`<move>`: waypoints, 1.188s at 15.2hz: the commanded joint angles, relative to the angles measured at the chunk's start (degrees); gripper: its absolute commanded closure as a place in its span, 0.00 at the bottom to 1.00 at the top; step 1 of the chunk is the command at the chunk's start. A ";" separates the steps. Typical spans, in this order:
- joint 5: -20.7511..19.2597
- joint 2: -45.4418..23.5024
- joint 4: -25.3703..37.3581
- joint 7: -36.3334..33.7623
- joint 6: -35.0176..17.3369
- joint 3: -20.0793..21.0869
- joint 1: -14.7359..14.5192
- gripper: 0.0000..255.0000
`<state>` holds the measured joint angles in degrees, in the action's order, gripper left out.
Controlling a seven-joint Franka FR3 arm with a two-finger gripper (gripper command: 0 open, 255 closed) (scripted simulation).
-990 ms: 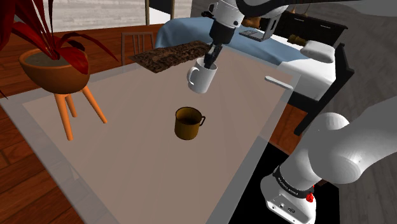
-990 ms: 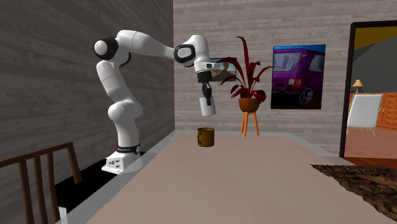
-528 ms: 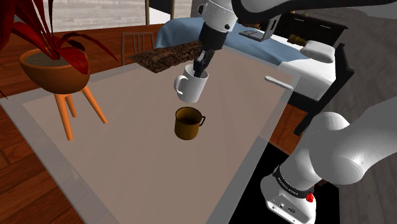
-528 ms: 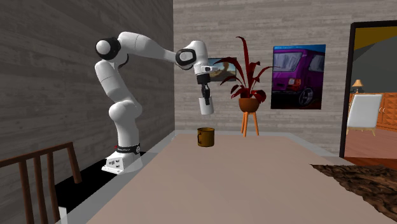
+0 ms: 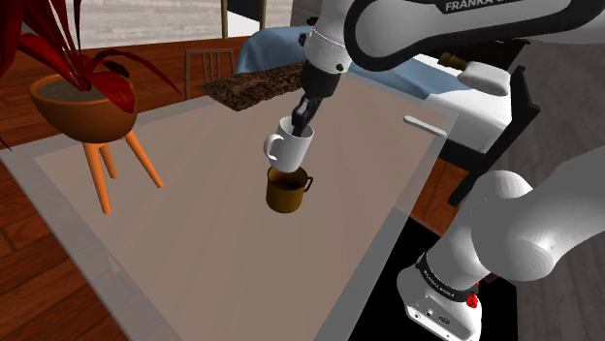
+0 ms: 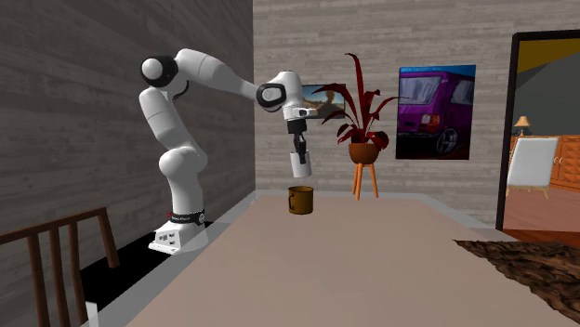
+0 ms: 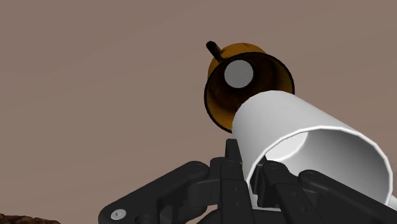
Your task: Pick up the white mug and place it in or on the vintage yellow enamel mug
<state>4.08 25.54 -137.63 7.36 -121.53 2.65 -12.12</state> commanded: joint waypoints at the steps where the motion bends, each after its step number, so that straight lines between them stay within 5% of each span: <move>1: 0.04 -0.49 -1.05 0.12 -1.57 -0.01 0.00 1.00; 8: 0.27 -2.22 -5.02 0.39 -7.27 0.10 -0.08 1.00; 15: 0.27 -2.22 -5.02 0.39 -7.27 0.10 -0.08 1.00; 16: 0.27 -2.22 -5.02 0.38 -7.27 0.10 -0.08 0.00; 18: 0.27 -2.21 -5.02 0.38 -7.27 0.10 -0.08 0.00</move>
<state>4.35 23.33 -142.66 7.75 -128.80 2.75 -12.20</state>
